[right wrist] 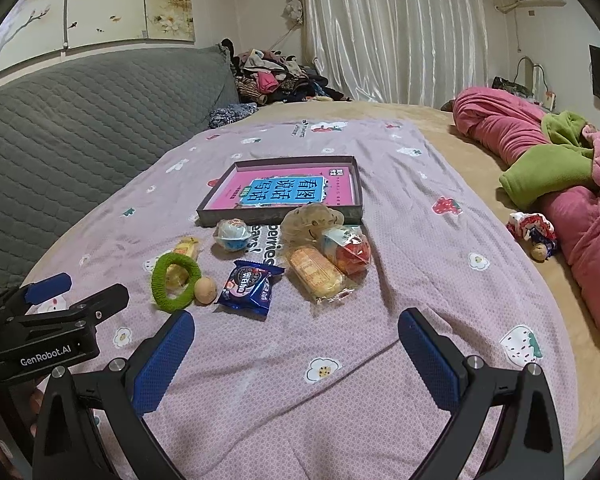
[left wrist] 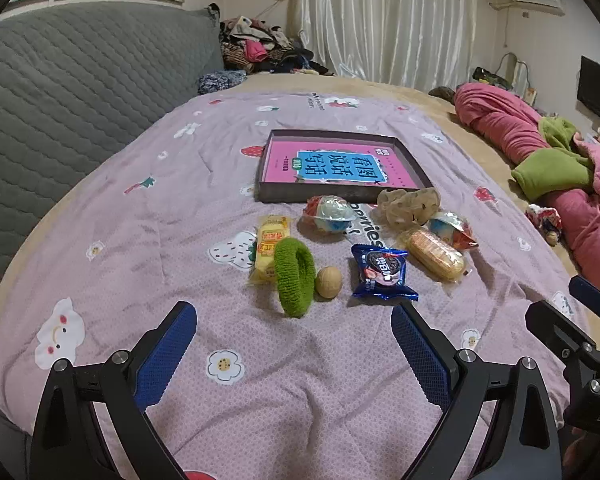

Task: Organize objects
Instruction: 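Move left tool toward green hair tie while right tool approaches wrapped bread loaf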

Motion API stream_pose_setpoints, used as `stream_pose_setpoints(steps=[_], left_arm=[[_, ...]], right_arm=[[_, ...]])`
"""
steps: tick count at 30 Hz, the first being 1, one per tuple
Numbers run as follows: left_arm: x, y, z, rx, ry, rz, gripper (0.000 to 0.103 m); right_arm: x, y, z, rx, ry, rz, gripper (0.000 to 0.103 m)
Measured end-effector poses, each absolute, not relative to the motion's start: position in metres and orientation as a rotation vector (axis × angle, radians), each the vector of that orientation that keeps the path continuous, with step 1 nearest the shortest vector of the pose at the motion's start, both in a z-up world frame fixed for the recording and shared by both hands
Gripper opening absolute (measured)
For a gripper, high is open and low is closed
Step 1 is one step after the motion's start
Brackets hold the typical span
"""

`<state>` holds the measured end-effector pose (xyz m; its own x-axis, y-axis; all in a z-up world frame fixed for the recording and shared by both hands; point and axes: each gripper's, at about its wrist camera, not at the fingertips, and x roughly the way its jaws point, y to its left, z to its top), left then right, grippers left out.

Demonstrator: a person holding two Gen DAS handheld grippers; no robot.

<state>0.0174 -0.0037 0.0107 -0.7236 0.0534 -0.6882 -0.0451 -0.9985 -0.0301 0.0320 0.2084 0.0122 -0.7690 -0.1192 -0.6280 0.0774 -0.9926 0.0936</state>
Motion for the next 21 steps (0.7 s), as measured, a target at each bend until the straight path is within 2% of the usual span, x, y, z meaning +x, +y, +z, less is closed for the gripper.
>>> stream_pose_setpoints(steps=[21], left_arm=[[0.0190, -0.0040, 0.0104, -1.137, -0.022, 2.851, 0.098]], right_arm=[[0.0323, 0.2106, 0.0105, 1.023, -0.100, -2.857, 0.103]])
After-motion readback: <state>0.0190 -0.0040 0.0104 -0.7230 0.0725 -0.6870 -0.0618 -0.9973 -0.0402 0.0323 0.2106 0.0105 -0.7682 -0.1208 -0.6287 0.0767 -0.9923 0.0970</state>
